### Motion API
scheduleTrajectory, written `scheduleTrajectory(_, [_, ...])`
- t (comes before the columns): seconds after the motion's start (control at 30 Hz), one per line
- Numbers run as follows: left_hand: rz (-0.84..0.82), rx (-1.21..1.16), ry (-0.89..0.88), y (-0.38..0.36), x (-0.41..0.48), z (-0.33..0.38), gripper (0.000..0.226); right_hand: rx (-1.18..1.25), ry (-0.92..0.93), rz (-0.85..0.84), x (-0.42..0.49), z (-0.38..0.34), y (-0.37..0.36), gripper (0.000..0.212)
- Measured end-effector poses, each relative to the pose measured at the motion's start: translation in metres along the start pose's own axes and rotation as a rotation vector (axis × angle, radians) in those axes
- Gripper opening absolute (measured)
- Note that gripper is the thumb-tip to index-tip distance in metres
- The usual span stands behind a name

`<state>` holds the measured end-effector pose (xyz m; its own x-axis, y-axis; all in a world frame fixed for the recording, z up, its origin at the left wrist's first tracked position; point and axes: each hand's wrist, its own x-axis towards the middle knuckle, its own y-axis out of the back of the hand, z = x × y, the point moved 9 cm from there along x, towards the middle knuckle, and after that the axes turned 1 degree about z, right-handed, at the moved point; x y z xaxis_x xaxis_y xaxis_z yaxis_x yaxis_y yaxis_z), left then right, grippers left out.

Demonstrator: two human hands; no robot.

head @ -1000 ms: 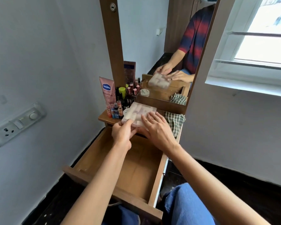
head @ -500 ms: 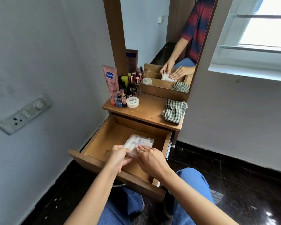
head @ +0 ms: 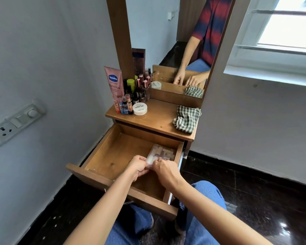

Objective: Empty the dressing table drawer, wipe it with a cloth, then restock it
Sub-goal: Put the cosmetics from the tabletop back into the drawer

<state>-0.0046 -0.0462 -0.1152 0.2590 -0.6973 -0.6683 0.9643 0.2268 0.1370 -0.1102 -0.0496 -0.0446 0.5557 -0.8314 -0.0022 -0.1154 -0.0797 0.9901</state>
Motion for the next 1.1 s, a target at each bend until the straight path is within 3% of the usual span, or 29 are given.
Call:
scheduleTrajectory(0.37, [0.097, 0.509, -0.124, -0.003, 0.004, 0.024, 0.029, 0.011, -0.199, -0.086, 0.011, 0.015, -0.003, 0.026])
scheduleTrajectory(0.53, [0.101, 0.579, -0.189, 0.001, -0.002, 0.026, 0.032, -0.018, -0.162, -0.144, 0.014, 0.008, -0.003, 0.024])
scheduleTrajectory(0.73, [0.126, 0.468, -0.286, 0.023, -0.008, 0.035, 0.034, 0.033, -0.154, -0.301, 0.026, 0.011, 0.011, 0.035])
scheduleTrajectory(0.97, [0.36, 0.099, -0.459, 0.089, -0.016, 0.104, 0.029, 0.404, -0.136, 0.148, 0.093, 0.006, 0.088, 0.036])
scheduleTrajectory(1.1, [0.551, 0.147, -0.624, 0.129, -0.018, 0.155, 0.038, 0.516, -0.109, 0.353, 0.128, 0.002, 0.127, 0.043])
